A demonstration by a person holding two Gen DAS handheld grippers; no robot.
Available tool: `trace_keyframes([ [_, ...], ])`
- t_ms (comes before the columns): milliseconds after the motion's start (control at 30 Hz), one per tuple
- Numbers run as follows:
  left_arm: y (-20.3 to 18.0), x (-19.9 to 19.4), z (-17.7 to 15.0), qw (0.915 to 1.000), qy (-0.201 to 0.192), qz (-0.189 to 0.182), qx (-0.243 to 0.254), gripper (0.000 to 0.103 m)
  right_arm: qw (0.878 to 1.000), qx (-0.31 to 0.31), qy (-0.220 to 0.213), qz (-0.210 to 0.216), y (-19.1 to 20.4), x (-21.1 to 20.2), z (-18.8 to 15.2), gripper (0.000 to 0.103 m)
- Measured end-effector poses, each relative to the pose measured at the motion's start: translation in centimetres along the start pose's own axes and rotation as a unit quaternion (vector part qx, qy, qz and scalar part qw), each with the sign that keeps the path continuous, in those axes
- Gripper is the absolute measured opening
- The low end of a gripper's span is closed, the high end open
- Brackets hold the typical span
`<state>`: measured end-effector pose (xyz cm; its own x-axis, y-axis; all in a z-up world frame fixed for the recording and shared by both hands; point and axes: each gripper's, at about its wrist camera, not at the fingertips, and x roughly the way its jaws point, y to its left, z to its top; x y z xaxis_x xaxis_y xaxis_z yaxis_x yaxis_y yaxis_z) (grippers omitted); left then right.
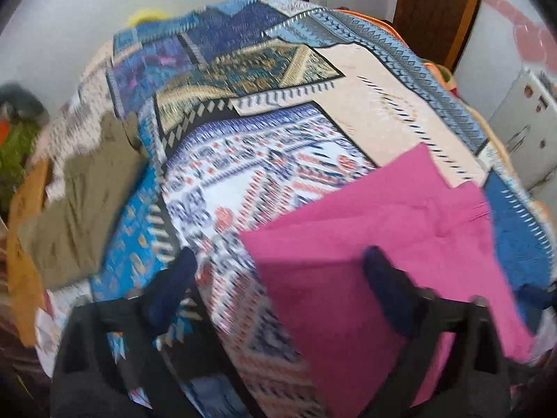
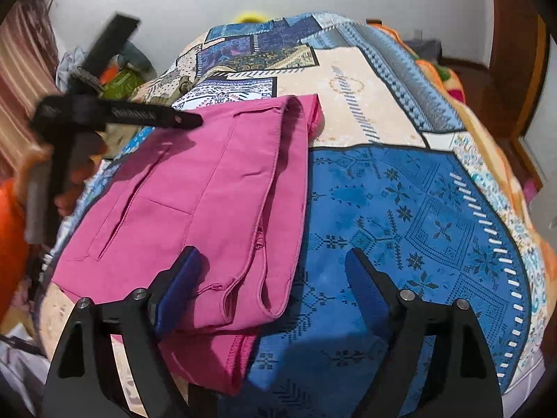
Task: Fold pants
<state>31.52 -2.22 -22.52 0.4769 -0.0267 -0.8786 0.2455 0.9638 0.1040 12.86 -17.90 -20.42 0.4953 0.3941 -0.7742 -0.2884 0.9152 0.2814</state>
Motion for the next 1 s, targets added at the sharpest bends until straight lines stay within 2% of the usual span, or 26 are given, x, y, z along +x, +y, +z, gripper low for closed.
trace_keyframes([
  [67, 0.3, 0.1, -0.8, 0.9996, -0.012, 0.010, 0.024, 0.103, 1.000, 0.010, 0.006, 0.000, -0.5, 0.0, 0.5, 0.082],
  [167, 1.5, -0.5, -2.2, 0.9992, -0.017, 0.032, 0.017, 0.103, 1.000, 0.004, 0.010, -0.001, -0.6, -0.3, 1.2, 0.082],
  [333, 4.6, -2.8, -5.5, 0.9974, -0.013, 0.064, -0.031, 0.103, 1.000, -0.003, -0.012, -0.014, -0.4, -1.6, 2.2, 0.082],
  [400, 5.5, -3.8, -7.0, 0.9965, -0.011, 0.064, -0.053, 0.103, 1.000, -0.005, -0.020, -0.014, -0.1, -2.0, 2.5, 0.082],
  [500, 7.0, -5.7, -9.9, 0.9944, -0.003, 0.042, -0.096, 0.103, 0.999, -0.015, -0.026, -0.015, 0.5, -2.3, 2.4, 0.082],
  [633, 7.9, -8.1, -14.7, 0.9886, 0.009, -0.004, -0.150, 0.103, 0.999, -0.034, -0.021, -0.003, 2.0, -2.2, 2.1, 0.082],
  [733, 7.9, -9.4, -17.4, 0.9833, 0.015, -0.036, -0.178, 0.103, 0.999, -0.048, -0.013, 0.005, 3.1, -1.9, 1.5, 0.082],
  [833, 7.5, -10.4, -18.8, 0.9810, 0.007, -0.043, -0.189, 0.103, 0.998, -0.065, -0.003, 0.023, 4.3, -1.8, 0.8, 0.082],
  [933, 7.0, -11.5, -19.4, 0.9846, -0.020, -0.002, -0.174, 0.101, 0.996, -0.087, -0.005, 0.037, 5.2, -2.0, -0.1, 0.072],
  [1000, 6.9, -12.1, -19.6, 0.9862, -0.030, 0.040, -0.158, 0.092, 0.994, -0.102, -0.004, 0.028, 5.7, -1.8, -0.5, 0.055],
])
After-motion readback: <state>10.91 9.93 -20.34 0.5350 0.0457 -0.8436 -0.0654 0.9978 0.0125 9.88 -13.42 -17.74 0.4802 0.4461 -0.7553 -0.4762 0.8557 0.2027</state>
